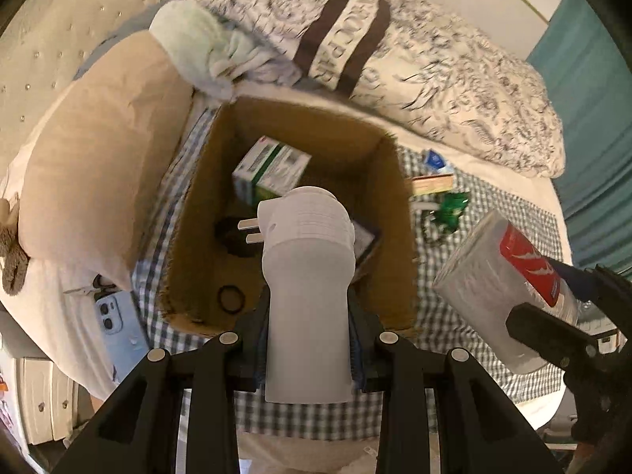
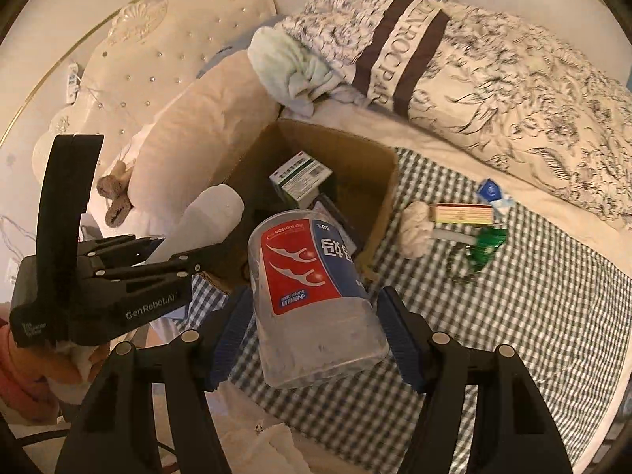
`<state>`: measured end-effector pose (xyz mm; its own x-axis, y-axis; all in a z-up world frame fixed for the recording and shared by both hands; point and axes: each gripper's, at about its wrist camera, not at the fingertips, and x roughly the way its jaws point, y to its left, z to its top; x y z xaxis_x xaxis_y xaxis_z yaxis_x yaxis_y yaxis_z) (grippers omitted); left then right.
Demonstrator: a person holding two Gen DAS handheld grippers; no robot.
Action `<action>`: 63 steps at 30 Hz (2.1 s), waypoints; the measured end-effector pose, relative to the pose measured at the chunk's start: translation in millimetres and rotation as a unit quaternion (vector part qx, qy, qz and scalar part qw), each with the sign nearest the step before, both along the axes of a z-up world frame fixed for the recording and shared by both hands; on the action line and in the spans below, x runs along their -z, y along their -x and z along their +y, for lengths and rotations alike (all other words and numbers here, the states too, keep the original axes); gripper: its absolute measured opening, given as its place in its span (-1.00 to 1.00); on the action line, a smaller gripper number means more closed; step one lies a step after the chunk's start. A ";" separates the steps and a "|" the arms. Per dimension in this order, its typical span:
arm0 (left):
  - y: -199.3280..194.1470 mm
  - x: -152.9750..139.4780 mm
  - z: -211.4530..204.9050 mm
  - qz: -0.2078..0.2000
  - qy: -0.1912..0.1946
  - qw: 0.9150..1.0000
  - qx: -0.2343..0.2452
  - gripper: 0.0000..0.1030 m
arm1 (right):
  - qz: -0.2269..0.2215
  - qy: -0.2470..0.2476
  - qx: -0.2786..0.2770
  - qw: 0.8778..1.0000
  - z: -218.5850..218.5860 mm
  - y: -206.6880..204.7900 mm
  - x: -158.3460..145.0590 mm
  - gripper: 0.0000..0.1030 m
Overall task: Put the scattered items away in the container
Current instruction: 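Carry the spray bottle and water bottle with both grippers into the cardboard box, then release both bottles into the box and move both grippers back over the cloth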
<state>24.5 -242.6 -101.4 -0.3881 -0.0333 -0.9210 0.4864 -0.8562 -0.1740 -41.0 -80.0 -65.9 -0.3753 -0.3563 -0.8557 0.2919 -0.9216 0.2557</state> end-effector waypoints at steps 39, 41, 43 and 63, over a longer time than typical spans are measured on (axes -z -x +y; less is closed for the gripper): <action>86.0 -7.2 82.3 -0.011 0.043 0.998 0.040 0.79 | -0.010 -0.001 0.304 0.953 141.6 -27.7 14.2 0.43; 86.4 -6.7 97.3 -0.012 0.044 0.998 0.035 0.79 | -0.006 0.002 0.308 0.951 151.8 -39.3 13.5 0.43; 86.3 -6.1 112.6 -0.013 0.044 0.999 0.029 0.79 | -0.001 0.004 0.309 0.951 164.1 -52.7 14.2 0.43; 128.3 21.9 185.4 -0.033 0.073 0.997 -0.012 0.79 | -0.006 0.050 0.332 0.942 235.6 -69.4 57.1 0.43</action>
